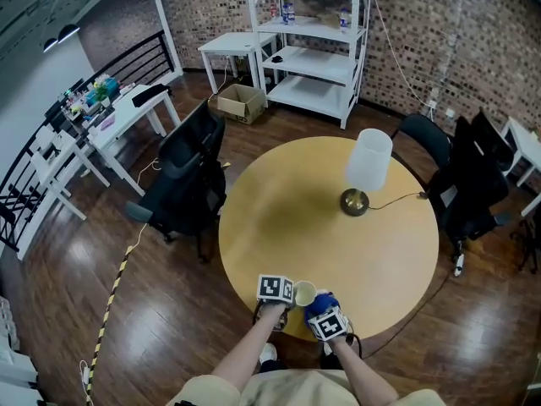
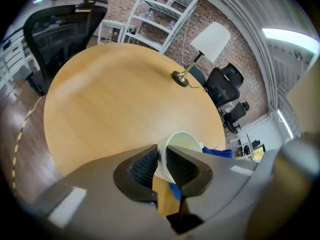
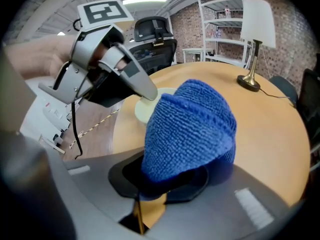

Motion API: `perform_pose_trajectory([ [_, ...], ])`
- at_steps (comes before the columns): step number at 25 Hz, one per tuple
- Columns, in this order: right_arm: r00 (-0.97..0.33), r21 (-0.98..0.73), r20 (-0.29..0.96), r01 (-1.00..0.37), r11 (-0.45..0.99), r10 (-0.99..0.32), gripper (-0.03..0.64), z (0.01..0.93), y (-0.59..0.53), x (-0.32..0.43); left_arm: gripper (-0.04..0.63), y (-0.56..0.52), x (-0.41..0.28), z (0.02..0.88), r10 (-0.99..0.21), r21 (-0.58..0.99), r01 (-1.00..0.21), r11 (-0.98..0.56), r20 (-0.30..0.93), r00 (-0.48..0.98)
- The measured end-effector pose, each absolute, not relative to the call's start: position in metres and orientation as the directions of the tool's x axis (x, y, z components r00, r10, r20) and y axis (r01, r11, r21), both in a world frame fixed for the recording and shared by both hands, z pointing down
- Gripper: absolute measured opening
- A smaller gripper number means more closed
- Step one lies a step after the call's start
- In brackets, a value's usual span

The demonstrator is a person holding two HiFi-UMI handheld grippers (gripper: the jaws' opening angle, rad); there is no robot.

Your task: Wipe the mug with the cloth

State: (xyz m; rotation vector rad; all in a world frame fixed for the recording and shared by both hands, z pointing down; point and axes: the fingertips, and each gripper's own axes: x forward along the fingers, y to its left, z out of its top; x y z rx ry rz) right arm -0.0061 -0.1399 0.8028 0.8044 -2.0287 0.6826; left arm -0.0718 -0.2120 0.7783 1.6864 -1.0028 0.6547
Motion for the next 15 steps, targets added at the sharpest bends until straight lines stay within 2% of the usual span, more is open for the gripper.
perform_pose_trajectory([
  [9, -0.456, -0.159, 0.842, -0.721, 0.674, -0.29, 0.063, 0.804, -0.152, -0.003, 0.049, -0.191, -0.088, 0.778, -0.481, 0.592, -0.779, 0.207, 0.755, 0.446],
  [15, -0.445, -0.13, 0.855, -0.682, 0.72, -0.268, 0.063, 0.805, -0.144, -0.012, 0.049, -0.186, -0.091, 0.78, -0.527, 0.608, -0.734, 0.302, 0.748, 0.403],
])
